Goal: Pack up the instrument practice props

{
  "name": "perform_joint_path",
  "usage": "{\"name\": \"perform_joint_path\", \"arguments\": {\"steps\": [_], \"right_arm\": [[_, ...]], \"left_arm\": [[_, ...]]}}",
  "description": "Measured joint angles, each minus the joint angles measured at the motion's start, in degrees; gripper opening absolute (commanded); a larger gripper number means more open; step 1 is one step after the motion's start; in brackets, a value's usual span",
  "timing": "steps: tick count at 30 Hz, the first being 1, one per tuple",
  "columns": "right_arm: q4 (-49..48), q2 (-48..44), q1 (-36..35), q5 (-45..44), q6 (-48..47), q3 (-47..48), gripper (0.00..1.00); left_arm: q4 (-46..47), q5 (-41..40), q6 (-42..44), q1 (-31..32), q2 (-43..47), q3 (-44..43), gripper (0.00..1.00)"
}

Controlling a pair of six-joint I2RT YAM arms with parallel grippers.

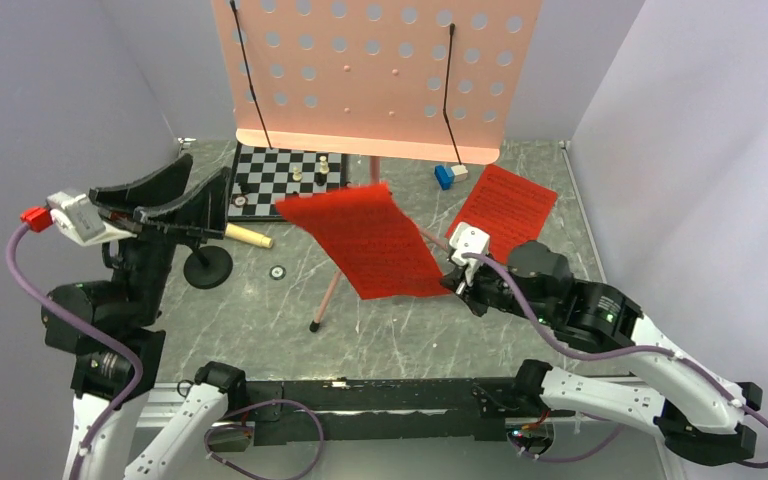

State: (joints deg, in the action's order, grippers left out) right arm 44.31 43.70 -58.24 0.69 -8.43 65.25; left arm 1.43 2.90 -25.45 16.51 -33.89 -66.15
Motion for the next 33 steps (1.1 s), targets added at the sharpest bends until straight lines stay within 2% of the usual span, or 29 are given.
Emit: {"name": "perform_joint_path", "arguments": {"steps": [6,11,16,23,28,33], "right_arm": [[2.99,-2.84,0.02,-18.23,8.15,-7.15,0.00],[5.25,-5.44,0.48,-33.90,16.06,-7.28,0.00],[6.80,-0.68,6.19,-42.25,20.22,-6.01,0.00],[2.47,4.11,27.54,-35.52,19.45,-5.31,0.00],[-5.27,10.40,38.91,-24.74,23.47,-3.37,0.00],[-10.43,17.29,48.78,-12.22,31.30,-0.61,0.00]], "left_arm": [[-3.17,-1.22,-2.58,0.00,6.56,6.19,0.82],[-6.43,-1.20,-5.03,0.02,9.29,10.54,0.81],[-8.68,-0.76,-7.69,0.02,10.93,13.94,0.81],[-9.92,-0.63,-9.70,0.02,13.64,15.21,0.81],[-10.97,-0.52,-11.80,0.02,14.86,15.58,0.81],[-12.72,-0.13,-13.27,0.00,16.74,17.38,0.82]]}}
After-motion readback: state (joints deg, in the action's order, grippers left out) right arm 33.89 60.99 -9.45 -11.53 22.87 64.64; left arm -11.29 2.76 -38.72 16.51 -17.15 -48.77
